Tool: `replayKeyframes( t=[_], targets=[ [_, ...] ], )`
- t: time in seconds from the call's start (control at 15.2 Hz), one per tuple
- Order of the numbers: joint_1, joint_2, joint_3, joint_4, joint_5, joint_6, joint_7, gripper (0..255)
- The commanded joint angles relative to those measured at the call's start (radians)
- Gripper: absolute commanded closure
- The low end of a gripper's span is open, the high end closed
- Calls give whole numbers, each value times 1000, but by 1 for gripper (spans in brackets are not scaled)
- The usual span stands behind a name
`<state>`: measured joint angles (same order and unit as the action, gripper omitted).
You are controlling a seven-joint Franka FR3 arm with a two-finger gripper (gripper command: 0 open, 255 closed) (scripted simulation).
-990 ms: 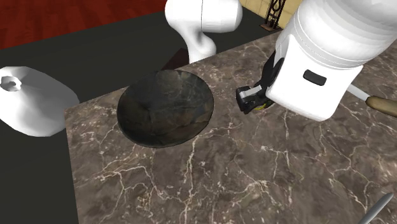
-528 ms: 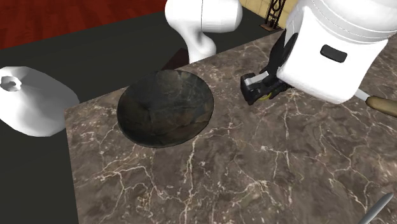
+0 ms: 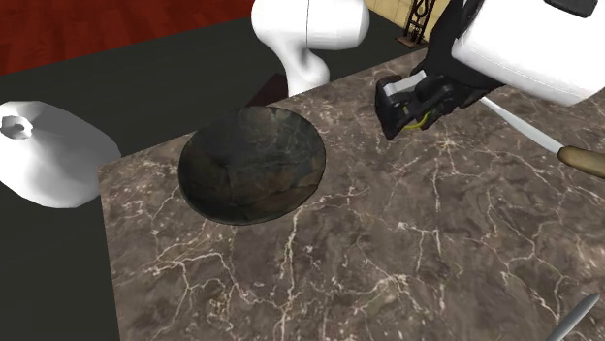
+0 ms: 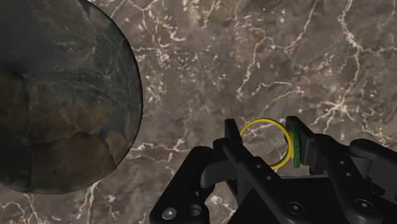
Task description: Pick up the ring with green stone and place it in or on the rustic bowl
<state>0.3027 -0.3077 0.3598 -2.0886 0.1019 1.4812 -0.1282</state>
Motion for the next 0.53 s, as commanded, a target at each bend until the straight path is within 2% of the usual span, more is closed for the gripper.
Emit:
replayKeyframes(
  t=[0.0, 0.46],
  targets=[
    [-1, 0, -2, 29, -1, -29, 0, 255],
    [-4, 6, -7, 125, -6, -119, 2, 255]
  ],
)
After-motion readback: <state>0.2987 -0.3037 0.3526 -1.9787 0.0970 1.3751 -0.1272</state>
